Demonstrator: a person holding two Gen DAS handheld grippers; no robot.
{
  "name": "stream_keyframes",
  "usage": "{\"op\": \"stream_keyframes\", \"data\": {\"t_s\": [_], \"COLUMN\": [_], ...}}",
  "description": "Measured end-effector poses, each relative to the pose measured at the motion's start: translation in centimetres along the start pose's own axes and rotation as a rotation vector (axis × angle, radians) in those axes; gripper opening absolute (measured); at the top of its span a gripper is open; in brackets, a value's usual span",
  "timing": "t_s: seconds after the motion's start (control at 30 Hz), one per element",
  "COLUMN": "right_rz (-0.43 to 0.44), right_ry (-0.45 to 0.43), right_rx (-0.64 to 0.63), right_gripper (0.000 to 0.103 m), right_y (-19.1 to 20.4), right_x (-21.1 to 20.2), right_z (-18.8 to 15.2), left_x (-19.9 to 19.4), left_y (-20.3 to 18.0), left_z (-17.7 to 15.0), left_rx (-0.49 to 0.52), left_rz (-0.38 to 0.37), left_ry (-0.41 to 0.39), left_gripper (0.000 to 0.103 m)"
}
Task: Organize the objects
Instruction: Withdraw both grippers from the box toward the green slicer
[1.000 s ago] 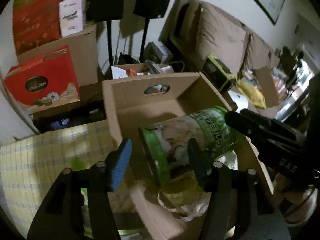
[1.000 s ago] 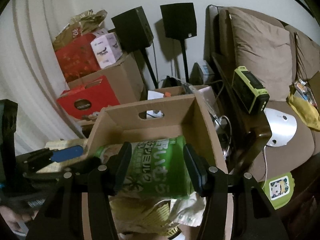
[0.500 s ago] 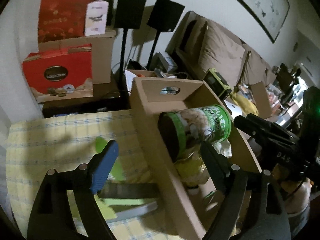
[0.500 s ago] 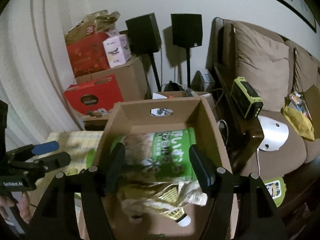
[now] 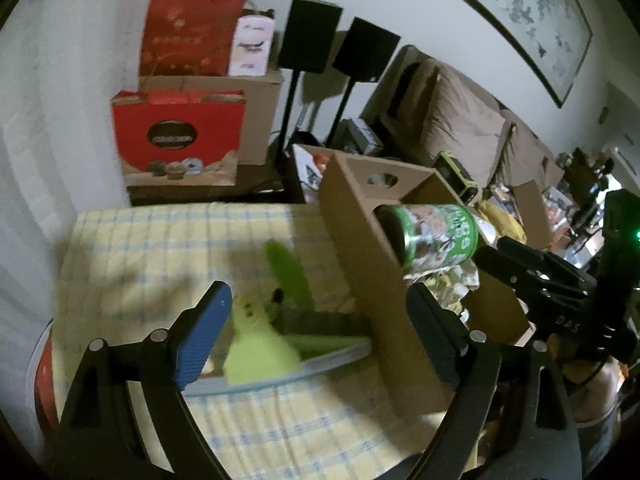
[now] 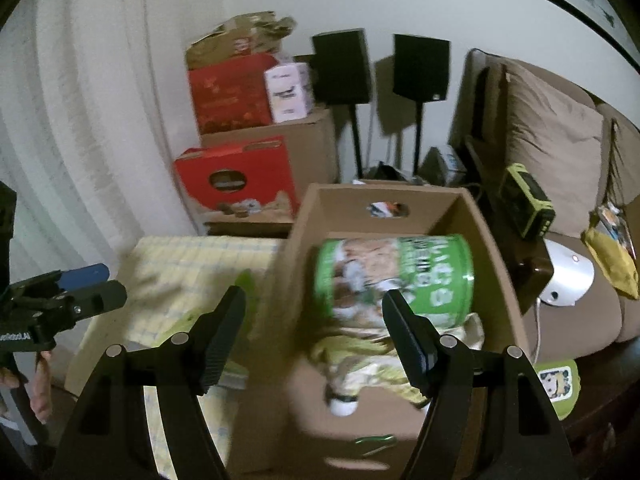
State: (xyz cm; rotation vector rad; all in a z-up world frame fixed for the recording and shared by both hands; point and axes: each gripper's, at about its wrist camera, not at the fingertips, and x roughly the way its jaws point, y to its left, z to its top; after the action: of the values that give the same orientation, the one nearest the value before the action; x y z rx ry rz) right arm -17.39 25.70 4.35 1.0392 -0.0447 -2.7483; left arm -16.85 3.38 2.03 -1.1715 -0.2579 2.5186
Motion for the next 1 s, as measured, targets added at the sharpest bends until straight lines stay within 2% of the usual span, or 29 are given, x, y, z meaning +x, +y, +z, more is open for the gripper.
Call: {"op": "stream_keyframes", "data": {"t_s": [0.23, 0.47, 0.77, 1.0], "right_rz": [0.05, 0.079, 0.119, 0.098], "right_ry": [0.011, 0.031, 0.061, 0.075], "right_rx": [-0.063, -0.095, -0.147, -0.099], "right_gripper": [0.073, 0.073, 0.073, 0.073], "right_y": [4.4, 7.6, 10.6, 10.3], "right_x": [0.5, 1.3, 2.5, 3.3], "right_z": [-1.3, -2.6, -4.3, -5.0], "left_x": [-1.2, 0.2, 3.8, 6.5], "left_y": [4.0, 7.6, 8.4, 7.5], "left_z": [-2.5, -4.2, -5.2, -5.2], "left_rx": [-0.054, -0.127, -0.138, -0.122], "left_rz": [0.042, 0.079, 0.085, 0.094], "left_ry": [0.022, 0.072, 0.138, 0.18], "left_gripper": [0.088, 0.088, 0.088, 0.088]}}
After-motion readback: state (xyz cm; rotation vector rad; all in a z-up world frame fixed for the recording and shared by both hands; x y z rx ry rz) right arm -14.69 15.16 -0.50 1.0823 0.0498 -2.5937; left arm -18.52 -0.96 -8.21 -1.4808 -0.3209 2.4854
